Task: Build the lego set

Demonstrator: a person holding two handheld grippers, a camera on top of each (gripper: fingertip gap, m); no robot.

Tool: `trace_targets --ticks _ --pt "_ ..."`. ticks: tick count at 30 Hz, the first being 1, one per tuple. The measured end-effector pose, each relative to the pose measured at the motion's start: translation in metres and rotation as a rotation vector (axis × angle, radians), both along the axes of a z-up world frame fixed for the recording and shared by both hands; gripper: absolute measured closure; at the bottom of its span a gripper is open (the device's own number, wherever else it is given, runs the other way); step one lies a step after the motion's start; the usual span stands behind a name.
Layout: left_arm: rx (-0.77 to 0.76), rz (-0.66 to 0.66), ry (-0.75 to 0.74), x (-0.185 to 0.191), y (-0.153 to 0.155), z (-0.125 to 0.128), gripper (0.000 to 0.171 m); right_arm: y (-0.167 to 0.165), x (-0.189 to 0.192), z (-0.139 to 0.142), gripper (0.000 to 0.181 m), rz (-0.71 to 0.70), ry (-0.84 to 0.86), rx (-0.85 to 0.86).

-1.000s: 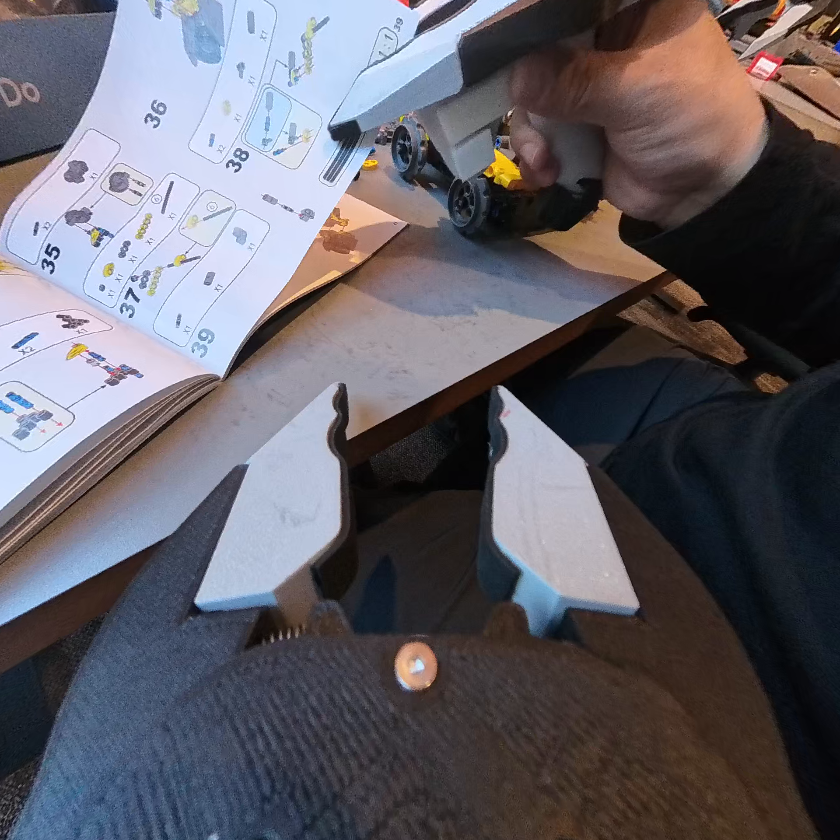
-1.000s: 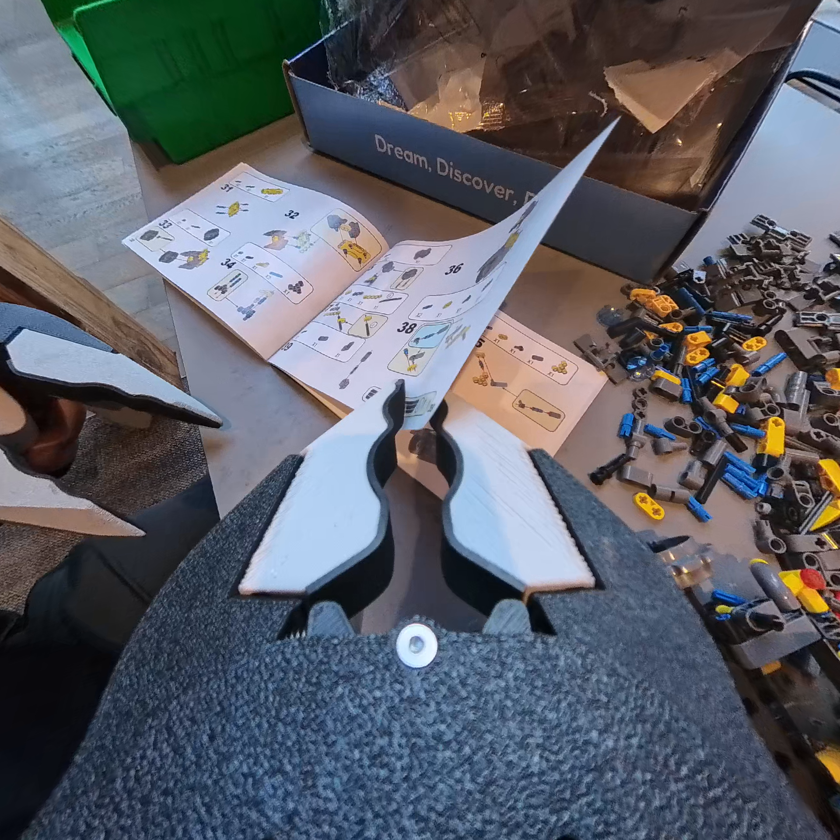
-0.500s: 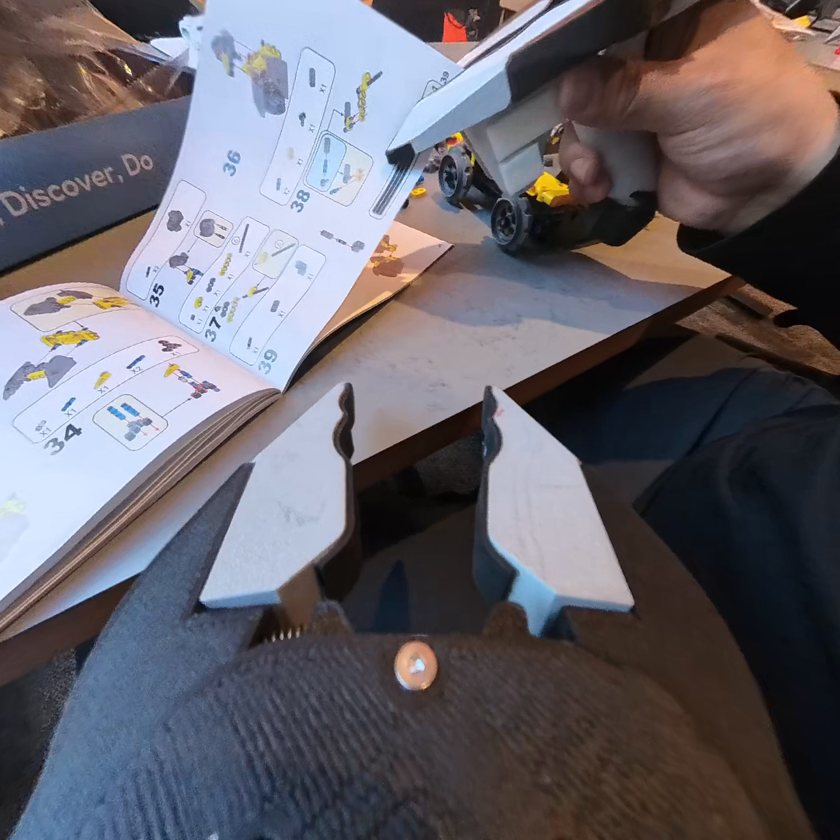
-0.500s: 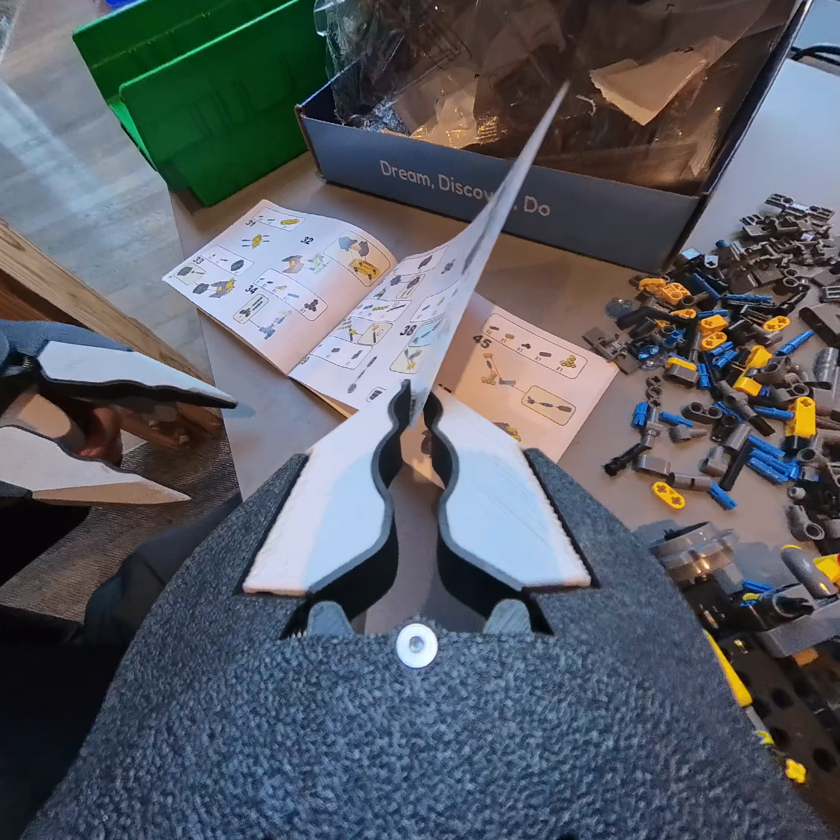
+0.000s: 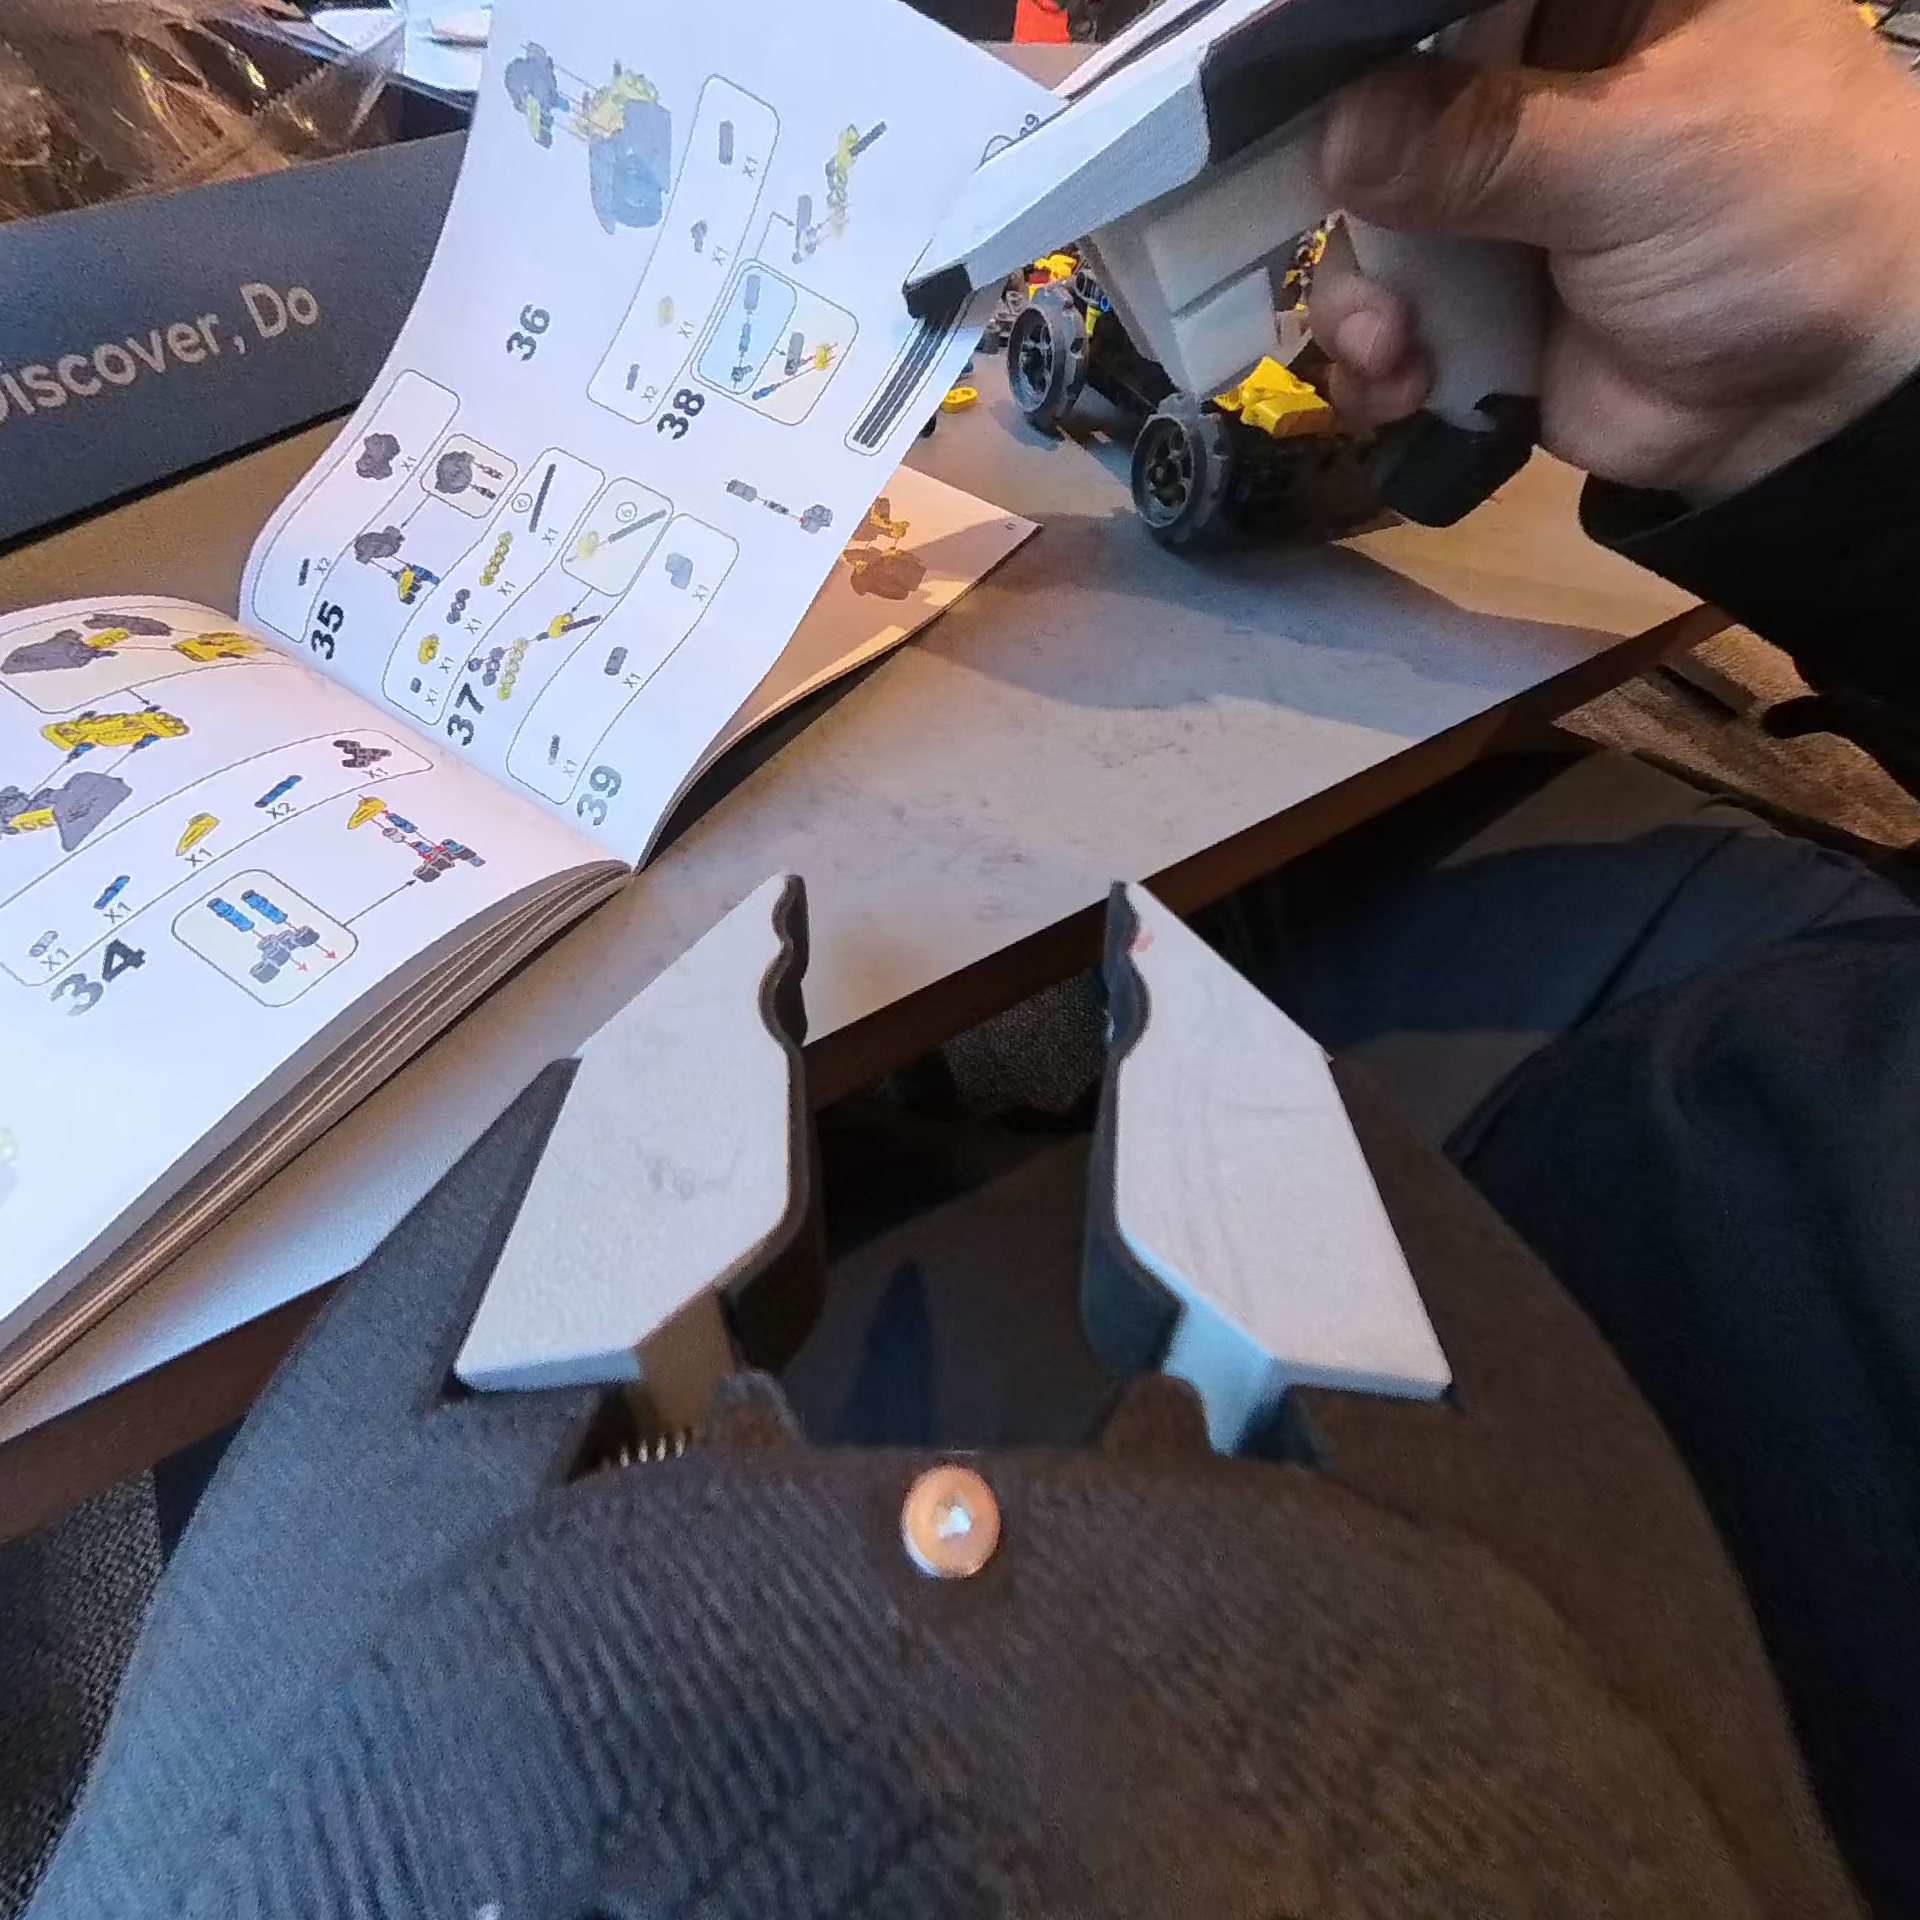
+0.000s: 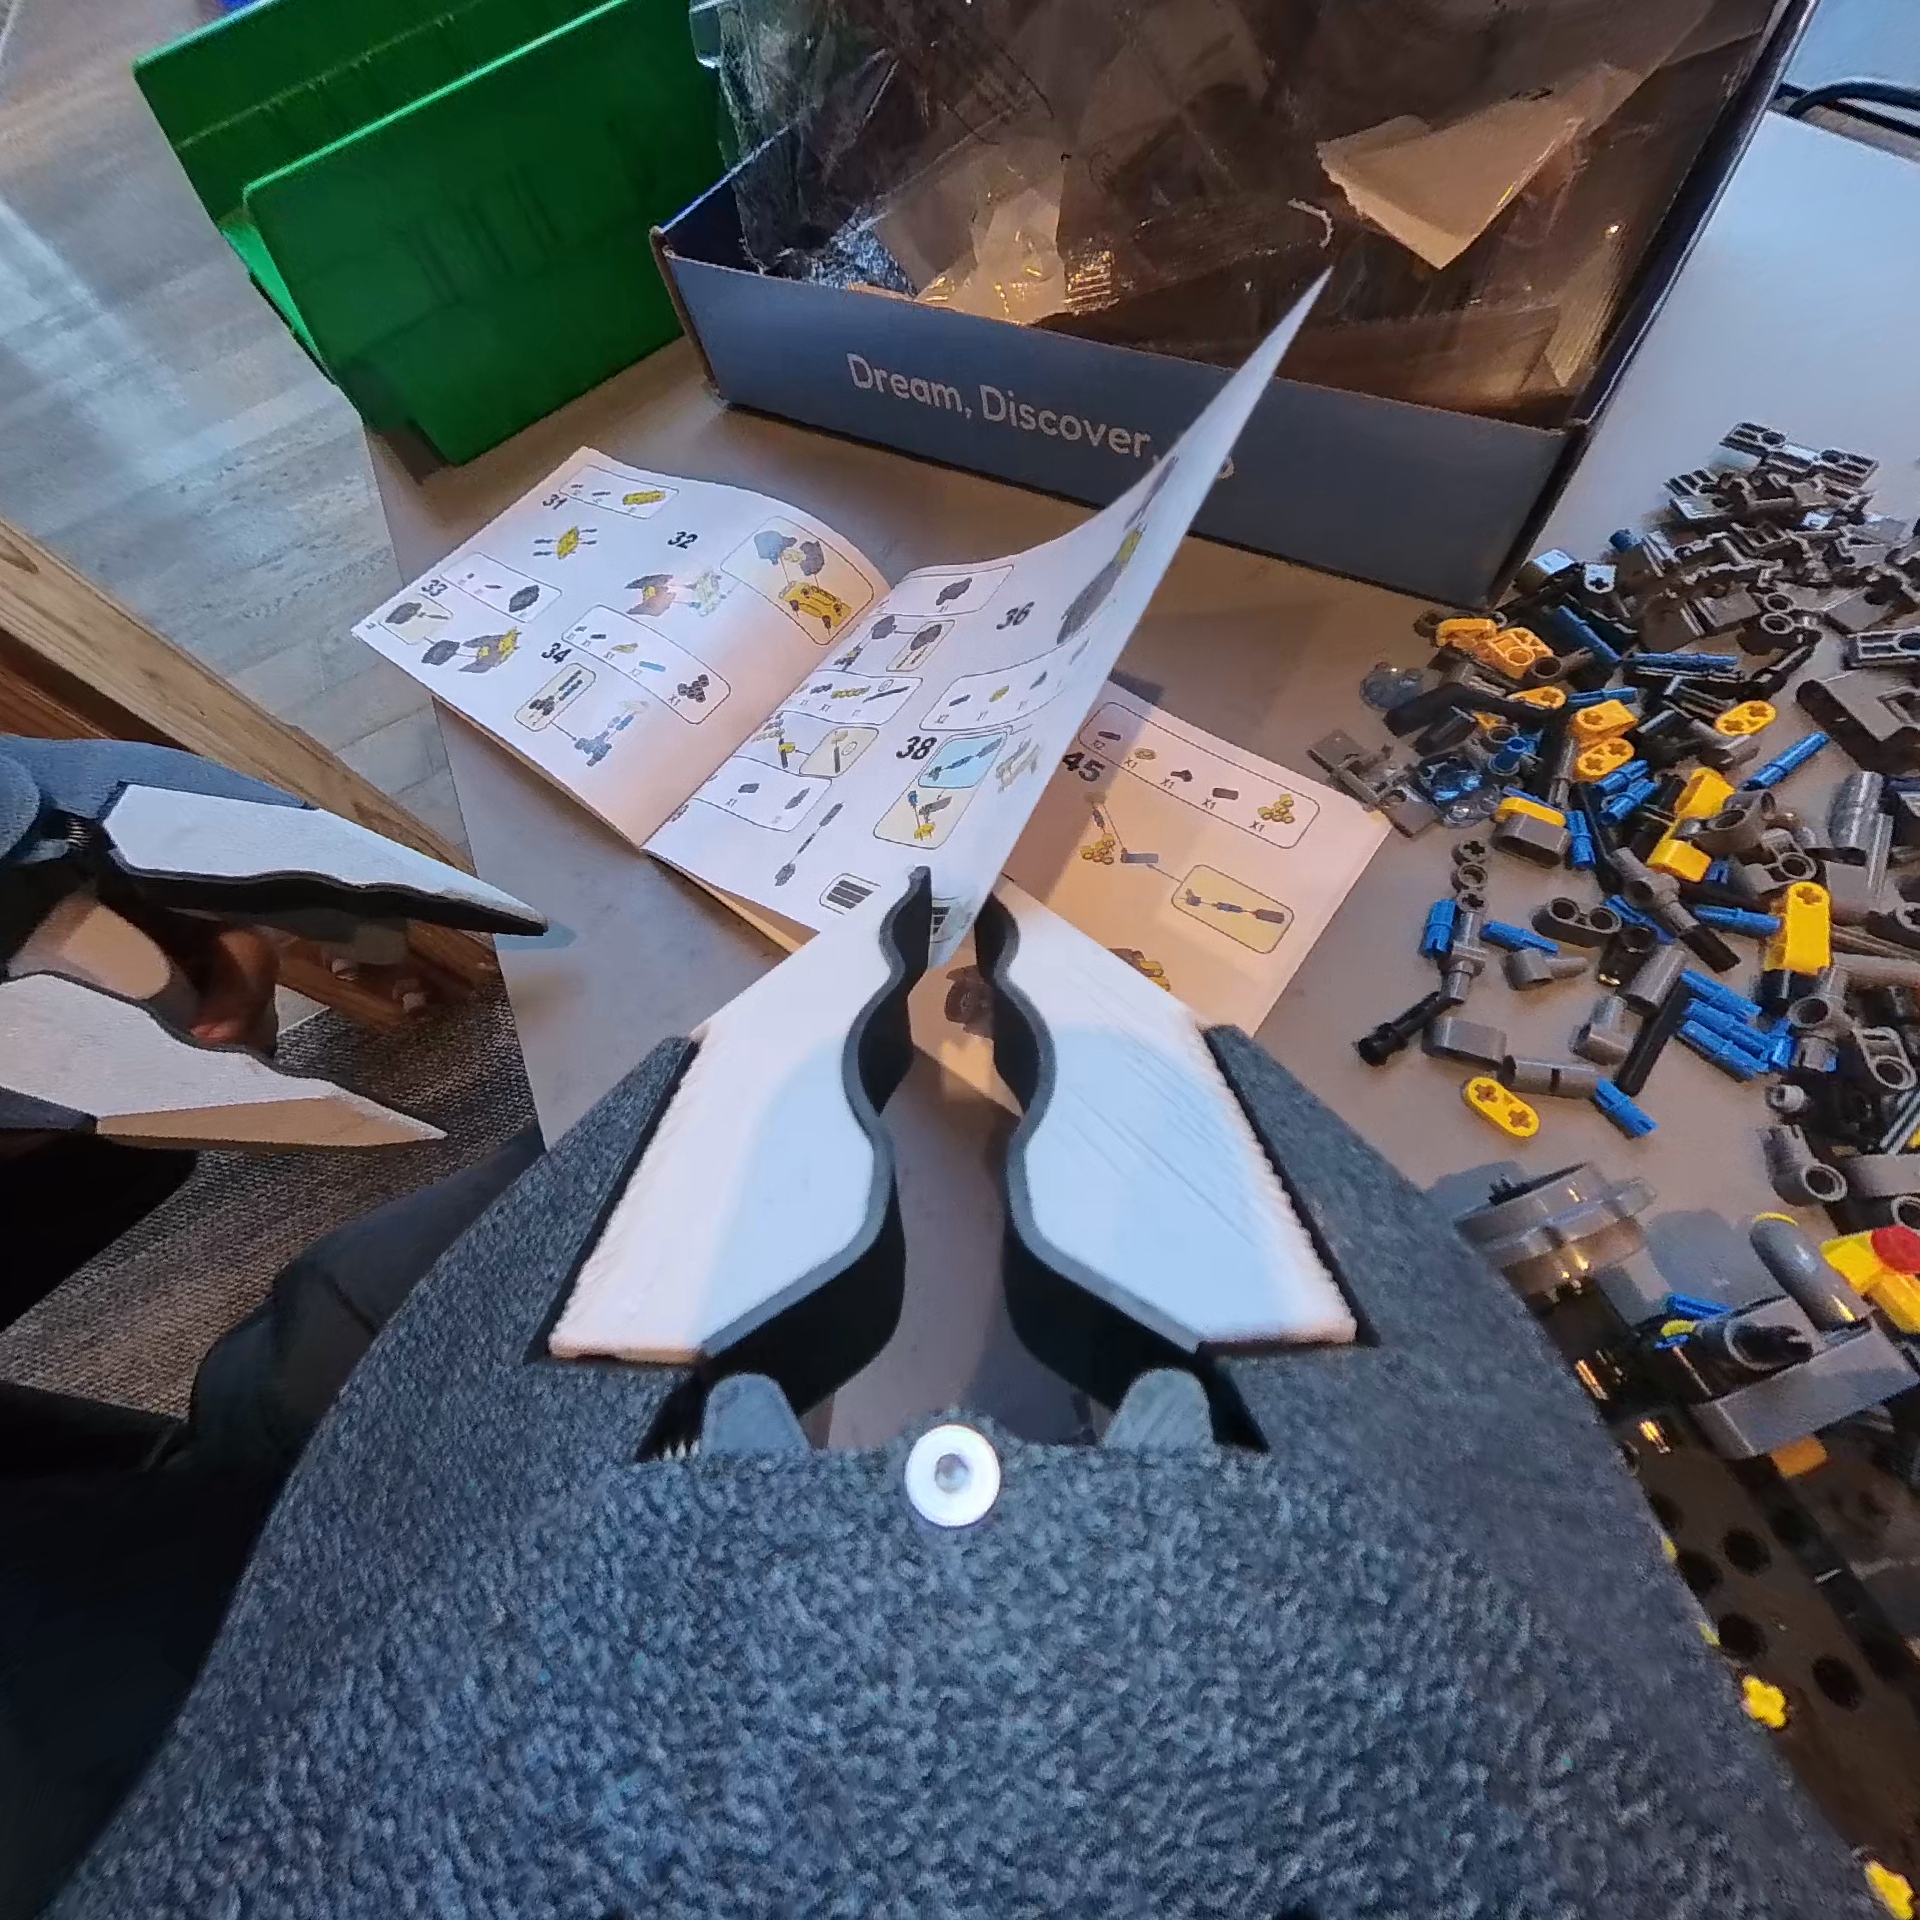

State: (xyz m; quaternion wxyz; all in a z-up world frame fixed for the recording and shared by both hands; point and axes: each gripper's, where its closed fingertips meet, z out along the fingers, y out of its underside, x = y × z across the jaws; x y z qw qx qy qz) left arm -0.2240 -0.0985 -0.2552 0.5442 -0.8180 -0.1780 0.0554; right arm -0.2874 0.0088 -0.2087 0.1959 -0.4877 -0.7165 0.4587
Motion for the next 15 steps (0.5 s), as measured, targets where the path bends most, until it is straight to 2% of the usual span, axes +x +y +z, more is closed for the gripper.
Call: trace_targets --ticks 15 --pt "-0.002 0.005 0.002 -0.0011 -0.0013 -0.0004 0.115 0.0000 0.0001 -0.0007 0.172 0.002 -0.008 0.014"
